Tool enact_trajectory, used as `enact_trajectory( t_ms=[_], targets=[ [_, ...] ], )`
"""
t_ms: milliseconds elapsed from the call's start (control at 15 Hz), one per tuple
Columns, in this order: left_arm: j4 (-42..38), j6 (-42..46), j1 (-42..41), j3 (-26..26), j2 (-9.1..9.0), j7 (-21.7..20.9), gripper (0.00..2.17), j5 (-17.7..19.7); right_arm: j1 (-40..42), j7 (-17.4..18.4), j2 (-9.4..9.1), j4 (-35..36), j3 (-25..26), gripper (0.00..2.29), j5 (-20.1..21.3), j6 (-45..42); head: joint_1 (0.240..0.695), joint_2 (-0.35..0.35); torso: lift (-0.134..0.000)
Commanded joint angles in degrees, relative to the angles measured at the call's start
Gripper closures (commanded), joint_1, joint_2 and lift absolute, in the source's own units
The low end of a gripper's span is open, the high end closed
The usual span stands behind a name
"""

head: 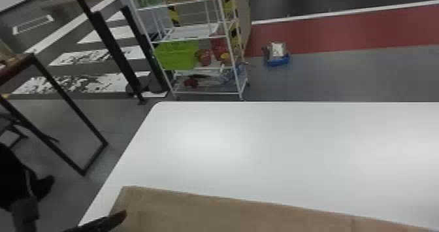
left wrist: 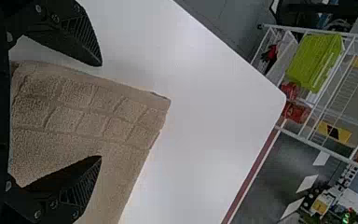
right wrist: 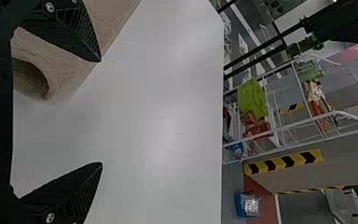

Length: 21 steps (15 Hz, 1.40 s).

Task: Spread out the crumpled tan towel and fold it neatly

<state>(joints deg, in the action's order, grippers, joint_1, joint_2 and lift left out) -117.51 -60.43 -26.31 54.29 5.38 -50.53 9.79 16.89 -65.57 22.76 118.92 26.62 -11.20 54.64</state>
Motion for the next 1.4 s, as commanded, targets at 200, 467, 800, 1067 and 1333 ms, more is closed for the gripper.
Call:
enact_trajectory(
  t_ms=[200,467,800,1067,1333],
  targets=[
    [0.8,0.0,0.2,-1.4,0.33,-1.2,0.21,-2.5,0.1,0.0,0.0,0.0,0.0,0.09,0.0,-0.2,0.695,0.338,-0.122],
    [1.3,1.2,0.3,-1.9,0.33,-2.9,0.48,-4.0,0.0,0.0,0.0,-0.4,-0.3,0.09,0.0,-0.7,0.695,0.335,-0.122],
    [1.5,2.5,0.3,-2.0,-0.02,-3.3,1.42,-4.0,0.0,0.0,0.0,-0.7,-0.3,0.09,0.0,-1.4,0.695,0.332,-0.122],
    [0.4,5.6,0.2,-1.9,-1.25,-2.0,1.79,-4.0,0.0,0.0,-0.18,-0.7,-0.3,0.09,0.0,-1.4,0.695,0.327,-0.122],
    [-1.5,7.9,-0.4,-1.2,-2.57,-0.6,2.01,-3.5,0.1,0.0,-0.18,-0.7,-0.3,0.09,0.0,-1.4,0.695,0.336,-0.122]
  ],
)
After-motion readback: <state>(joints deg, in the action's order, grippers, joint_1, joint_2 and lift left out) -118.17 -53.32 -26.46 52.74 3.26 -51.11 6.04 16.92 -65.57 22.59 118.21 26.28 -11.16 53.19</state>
